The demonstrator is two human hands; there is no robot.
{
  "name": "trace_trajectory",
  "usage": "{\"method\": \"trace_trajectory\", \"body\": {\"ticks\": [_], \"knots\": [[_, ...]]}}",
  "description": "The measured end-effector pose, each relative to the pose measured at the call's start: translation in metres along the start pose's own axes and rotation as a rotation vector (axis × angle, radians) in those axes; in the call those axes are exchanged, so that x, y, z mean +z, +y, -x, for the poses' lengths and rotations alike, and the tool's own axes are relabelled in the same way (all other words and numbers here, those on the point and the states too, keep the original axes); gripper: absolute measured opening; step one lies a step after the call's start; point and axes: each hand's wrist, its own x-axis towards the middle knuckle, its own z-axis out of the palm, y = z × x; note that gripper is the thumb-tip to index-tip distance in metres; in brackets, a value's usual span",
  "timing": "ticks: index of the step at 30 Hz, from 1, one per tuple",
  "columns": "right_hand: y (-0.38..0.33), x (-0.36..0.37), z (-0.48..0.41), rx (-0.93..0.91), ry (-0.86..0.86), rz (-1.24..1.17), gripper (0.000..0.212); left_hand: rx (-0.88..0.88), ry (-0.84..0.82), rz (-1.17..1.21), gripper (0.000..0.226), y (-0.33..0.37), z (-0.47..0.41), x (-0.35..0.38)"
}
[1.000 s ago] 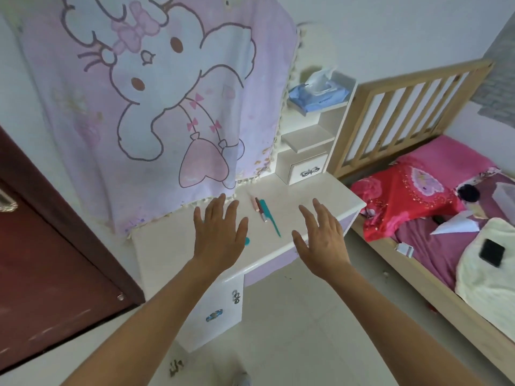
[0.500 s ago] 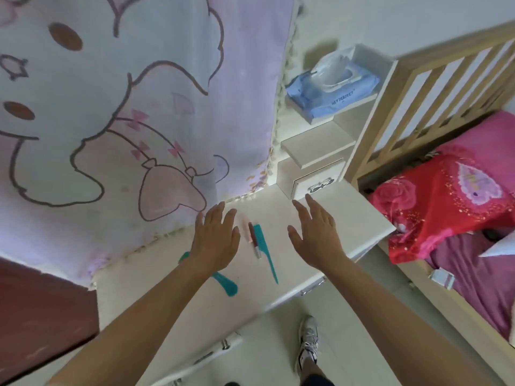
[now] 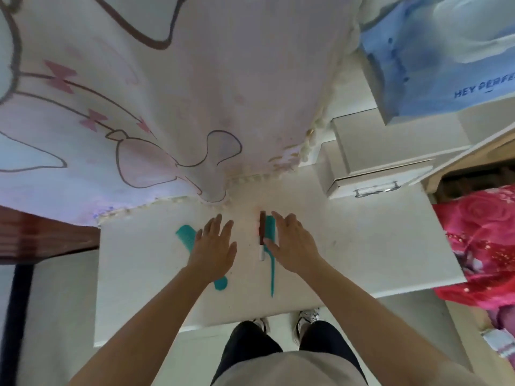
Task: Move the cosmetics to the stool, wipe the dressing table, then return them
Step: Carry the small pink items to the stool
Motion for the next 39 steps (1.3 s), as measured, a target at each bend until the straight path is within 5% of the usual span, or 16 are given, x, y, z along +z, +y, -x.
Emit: {"method": "trace_trajectory", "body": {"ticks": [6, 18, 29, 39], "knots": [[0.004, 0.048, -0.013, 0.105, -0.134, -0.059, 0.088, 0.047, -0.077, -0.033, 0.061, -0.004, -0.038, 0.020], [0.037, 0.050, -0.002, 0.353, 0.040, -0.101, 0.065, 0.220, -0.031, -0.040, 0.073, 0.039, -0.094, 0.044], [0.020, 0.040, 0.001, 0.265, -0.037, 0.007, 0.048, 0.233, 0.053, 0.179, 0.028, -0.011, -0.051, 0.052], [0.005, -0.006, 0.004, -0.013, 0.078, -0.034, 0.030, -0.044, 0.179, 0.350, 0.017, -0.017, 0.017, 0.019]]}}
